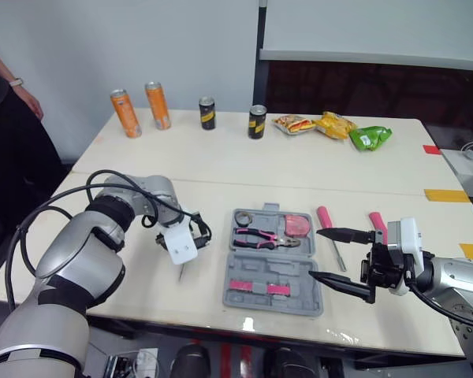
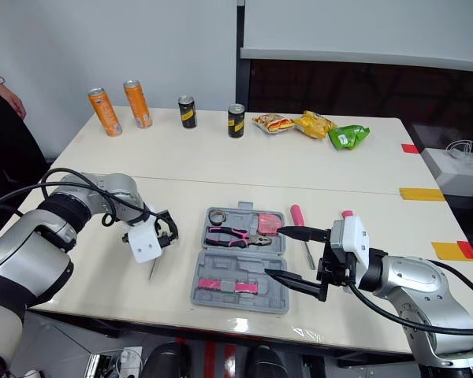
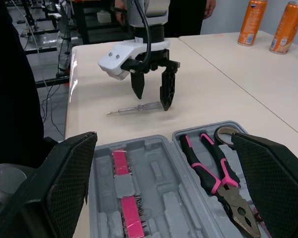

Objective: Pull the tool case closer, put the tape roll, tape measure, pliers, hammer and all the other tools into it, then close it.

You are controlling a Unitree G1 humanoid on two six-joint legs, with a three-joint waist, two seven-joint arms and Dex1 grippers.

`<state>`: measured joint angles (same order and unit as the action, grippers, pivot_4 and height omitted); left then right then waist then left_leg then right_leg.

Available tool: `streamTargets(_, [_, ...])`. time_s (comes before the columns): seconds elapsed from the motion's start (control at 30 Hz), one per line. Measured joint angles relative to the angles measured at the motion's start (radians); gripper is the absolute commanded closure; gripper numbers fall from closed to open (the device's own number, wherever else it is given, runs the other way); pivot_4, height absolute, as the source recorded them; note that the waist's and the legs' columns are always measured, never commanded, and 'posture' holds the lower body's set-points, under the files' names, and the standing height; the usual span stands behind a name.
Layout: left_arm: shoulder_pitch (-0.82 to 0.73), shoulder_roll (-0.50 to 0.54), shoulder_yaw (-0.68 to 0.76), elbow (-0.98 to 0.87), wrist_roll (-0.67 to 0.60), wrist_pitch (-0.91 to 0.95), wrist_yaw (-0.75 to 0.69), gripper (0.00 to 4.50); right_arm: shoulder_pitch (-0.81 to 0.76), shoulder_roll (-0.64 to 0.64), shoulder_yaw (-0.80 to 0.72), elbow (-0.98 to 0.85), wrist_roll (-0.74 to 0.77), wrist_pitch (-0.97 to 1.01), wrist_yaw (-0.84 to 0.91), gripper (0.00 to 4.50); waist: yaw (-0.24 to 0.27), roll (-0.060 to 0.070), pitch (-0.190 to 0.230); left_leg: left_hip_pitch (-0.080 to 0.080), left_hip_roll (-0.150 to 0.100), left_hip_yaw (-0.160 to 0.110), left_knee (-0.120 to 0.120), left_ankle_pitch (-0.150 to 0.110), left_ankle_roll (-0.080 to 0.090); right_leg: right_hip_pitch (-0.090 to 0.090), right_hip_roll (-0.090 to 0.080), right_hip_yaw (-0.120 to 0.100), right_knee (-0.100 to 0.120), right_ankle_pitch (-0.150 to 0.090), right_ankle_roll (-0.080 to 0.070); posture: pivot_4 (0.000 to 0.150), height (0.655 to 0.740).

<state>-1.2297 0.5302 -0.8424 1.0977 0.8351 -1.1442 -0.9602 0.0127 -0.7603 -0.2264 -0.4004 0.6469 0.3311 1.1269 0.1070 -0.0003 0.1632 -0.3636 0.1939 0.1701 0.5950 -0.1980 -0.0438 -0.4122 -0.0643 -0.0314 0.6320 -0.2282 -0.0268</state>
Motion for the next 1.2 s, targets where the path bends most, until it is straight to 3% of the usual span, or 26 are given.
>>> streamTargets(0.13, [0.002, -0.020, -0.028, -0.017, 0.056, -0.017, 0.081, 0.03, -0.003, -0.006, 0.000, 0.000, 0.001, 0.004, 0.003, 0.00, 0.000, 0.000, 0.000, -0.001, 0.000, -0.001, 0.000, 0.000, 0.000, 0.000, 0.000, -0.001, 0.000, 0.000, 0.000, 0.150, 0.7400])
streamTargets(0.43, [0.028, -0.009, -0.026, -0.016, 0.081, 0.027, 0.079, 2.81, -0.007, -0.019, -0.008, 0.000, 0.003, 0.013, 0.003, 0.00, 0.003, 0.004, -0.003, 0.003, -0.003, -0.001, 0.000, 0.001, -0.001, 0.003, -0.003, 0.000, 0.001, 0.001, 0.001, 0.150, 0.7400])
streamTargets(0.6, [0.073, 0.018, 0.035, 0.003, -0.016, 0.080, -0.019, 4.48, 0.001, -0.020, -0.017, 0.000, 0.003, 0.013, 0.003, 0.00, 0.001, 0.007, -0.004, 0.003, -0.005, -0.001, 0.000, 0.001, -0.001, 0.003, -0.005, 0.001, 0.002, 0.001, 0.001, 0.150, 0.7400])
streamTargets(0.77, [0.149, 0.055, 0.130, -0.058, -0.215, 0.189, -0.269, 4.49, 0.007, -0.020, -0.018, -0.005, 0.003, 0.012, 0.007, 0.00, -0.002, 0.006, -0.004, 0.002, -0.005, -0.001, -0.001, 0.002, -0.001, 0.000, -0.005, 0.001, 0.001, 0.001, 0.001, 0.150, 0.7400])
streamTargets(0.9, [0.276, 0.161, 0.193, -0.290, -0.427, 0.489, -0.550, 4.49, 0.012, -0.022, -0.021, -0.007, 0.006, 0.008, 0.026, 0.00, -0.005, 0.006, -0.004, 0.001, -0.003, 0.001, -0.003, 0.002, 0.000, -0.004, -0.003, 0.001, 0.002, 0.000, -0.001, 0.150, 0.7400])
streamTargets(1.0, [0.360, 0.292, 0.178, -0.543, -0.583, 0.841, -0.589, 4.49, 0.021, -0.037, -0.026, -0.008, 0.013, -0.009, 0.060, 0.00, -0.003, 0.006, -0.003, -0.001, -0.002, 0.001, -0.003, 0.001, -0.001, -0.007, -0.003, 0.000, 0.002, 0.000, -0.001, 0.150, 0.7400])
streamTargets(1.2, [0.454, 0.401, 0.173, -0.885, -0.788, 1.475, -0.596, 4.49, 0.051, -0.073, -0.058, -0.010, 0.014, -0.039, 0.135, 0.00, -0.003, 0.007, -0.003, 0.000, -0.003, 0.003, -0.003, 0.001, -0.002, -0.006, -0.003, 0.002, -0.001, 0.000, -0.002, 0.150, 0.7400])
